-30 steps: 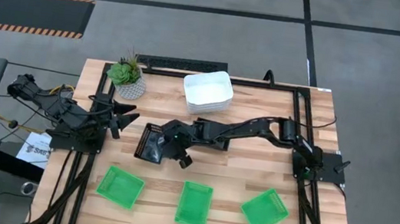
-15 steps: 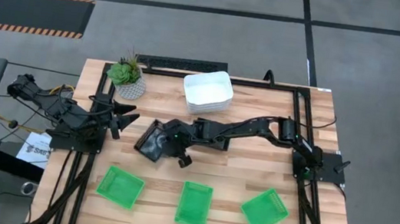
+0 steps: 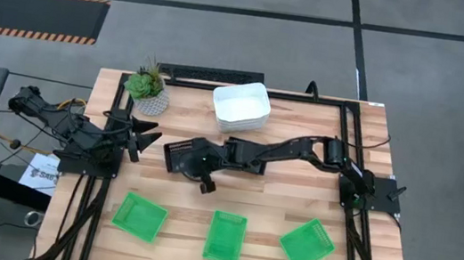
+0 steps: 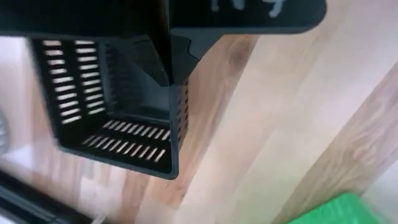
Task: Stack baskets by color
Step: Stack the left black bin on top of the black bin
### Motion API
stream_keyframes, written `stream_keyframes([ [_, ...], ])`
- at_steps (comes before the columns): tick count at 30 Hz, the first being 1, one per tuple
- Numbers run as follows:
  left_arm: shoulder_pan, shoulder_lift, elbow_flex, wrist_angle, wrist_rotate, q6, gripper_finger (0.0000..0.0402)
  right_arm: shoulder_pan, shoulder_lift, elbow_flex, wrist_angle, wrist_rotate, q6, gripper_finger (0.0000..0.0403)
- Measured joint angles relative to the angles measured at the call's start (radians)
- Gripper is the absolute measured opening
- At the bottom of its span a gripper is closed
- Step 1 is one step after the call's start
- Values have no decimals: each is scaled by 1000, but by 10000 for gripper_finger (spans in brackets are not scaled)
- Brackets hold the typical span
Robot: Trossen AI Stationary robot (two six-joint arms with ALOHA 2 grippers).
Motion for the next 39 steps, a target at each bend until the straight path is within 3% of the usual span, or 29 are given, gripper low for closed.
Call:
stream_keyframes([
  [7, 0, 0, 0, 0, -1, 1, 224, 8, -21, 52, -14, 70, -8, 2],
  [14, 0, 0, 0, 3, -6, 15, 224, 14, -22, 173, -180, 195, -72, 1],
  [28, 0, 0, 0, 2, -8, 45, 224, 55, -22, 231, -327, 225, 27, 0],
  [32, 0, 0, 0, 2, -8, 45, 224, 82, -17, 231, -329, 302, 9, 0],
  [39, 0, 0, 0, 7, -8, 45, 224, 127, -25, 231, -347, 525, -39, 0],
])
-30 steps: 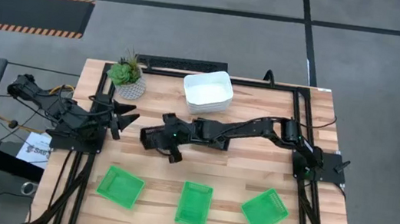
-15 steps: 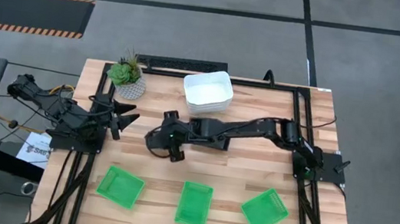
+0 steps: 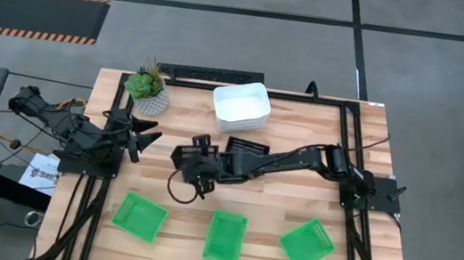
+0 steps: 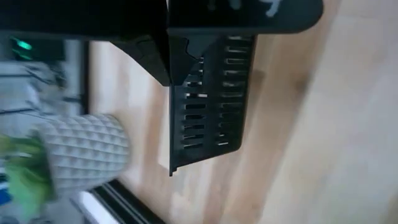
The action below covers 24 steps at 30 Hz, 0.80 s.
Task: Stack baskets by color
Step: Stack the left black bin on top of the black bin
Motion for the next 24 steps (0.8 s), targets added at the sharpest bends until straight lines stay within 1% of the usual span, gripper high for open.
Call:
stream_keyframes([
  [3, 0, 0, 0, 0, 0, 0, 224, 17, -11, -1, -23, 74, 4, 0],
  [5, 0, 0, 0, 0, 0, 0, 224, 25, -17, 0, -13, 95, 12, 0],
  [9, 0, 0, 0, 0, 0, 0, 224, 41, -43, -1, -51, 205, 18, 0],
  [11, 0, 0, 0, -1, 0, 0, 224, 42, -65, 0, -79, 252, 48, 0],
  [14, 0, 0, 0, -1, 0, 2, 224, 45, -106, 0, -148, 295, 120, 0],
  [18, 0, 0, 0, 0, -1, 13, 224, 50, -166, 1, -298, 365, 234, 0],
  [22, 0, 0, 0, -2, -1, 13, 224, 50, -190, -4, -515, 397, 408, 0],
  [24, 0, 0, 0, -2, -1, 13, 224, 49, -211, -49, -571, 436, 472, 0],
])
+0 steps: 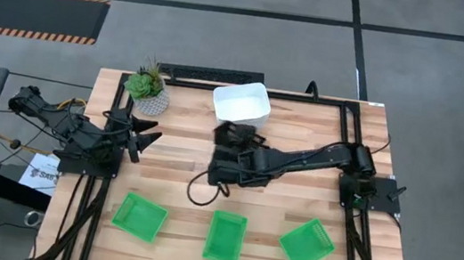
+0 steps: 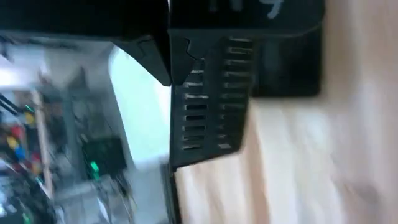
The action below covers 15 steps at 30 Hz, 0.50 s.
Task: Stack baskets by color
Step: Stack the left black bin on top of the black bin
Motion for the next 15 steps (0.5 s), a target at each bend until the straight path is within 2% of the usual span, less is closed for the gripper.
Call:
stream_keyframes([
  [5, 0, 0, 0, 0, 0, 27, 224, 22, -73, -180, 48, 34, 73, 0],
  [12, 0, 0, 0, -5, 0, 39, 224, 80, -176, -450, 326, 122, 70, 0],
  [15, 0, 0, 0, -6, 0, 39, 224, 83, -180, -518, 410, 129, 70, 0],
])
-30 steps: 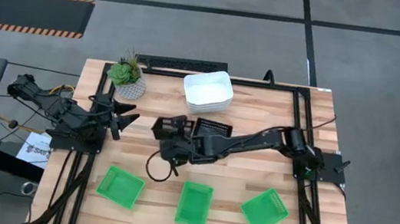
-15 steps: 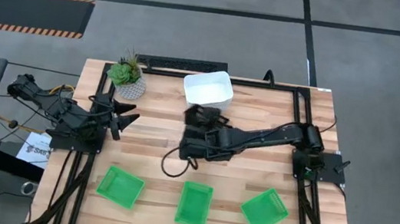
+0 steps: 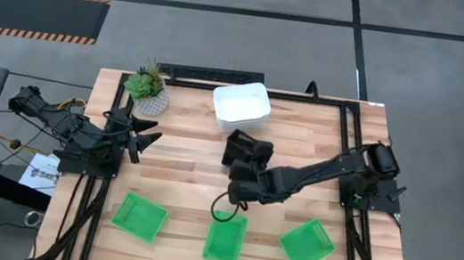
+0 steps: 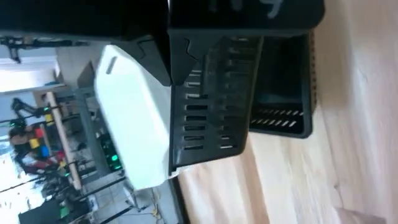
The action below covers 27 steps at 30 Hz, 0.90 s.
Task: Stack baskets by color
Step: Stack the left black bin on top of the black bin
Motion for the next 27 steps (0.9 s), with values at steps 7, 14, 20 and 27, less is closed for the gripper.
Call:
stream_keyframes([
  [7, 0, 0, 0, 1, 0, -4, 224, 0, 28, -68, 72, 9, -7, 0],
  [14, 0, 0, 0, 1, 0, -13, 224, -1, 27, -124, 134, 1, -4, 0],
  [20, 0, 0, 0, 1, 0, -14, 224, -1, 27, -161, 196, -30, -2, 10],
  [27, 0, 0, 0, 1, 0, -14, 224, -21, 27, -162, 213, -139, 0, 45],
])
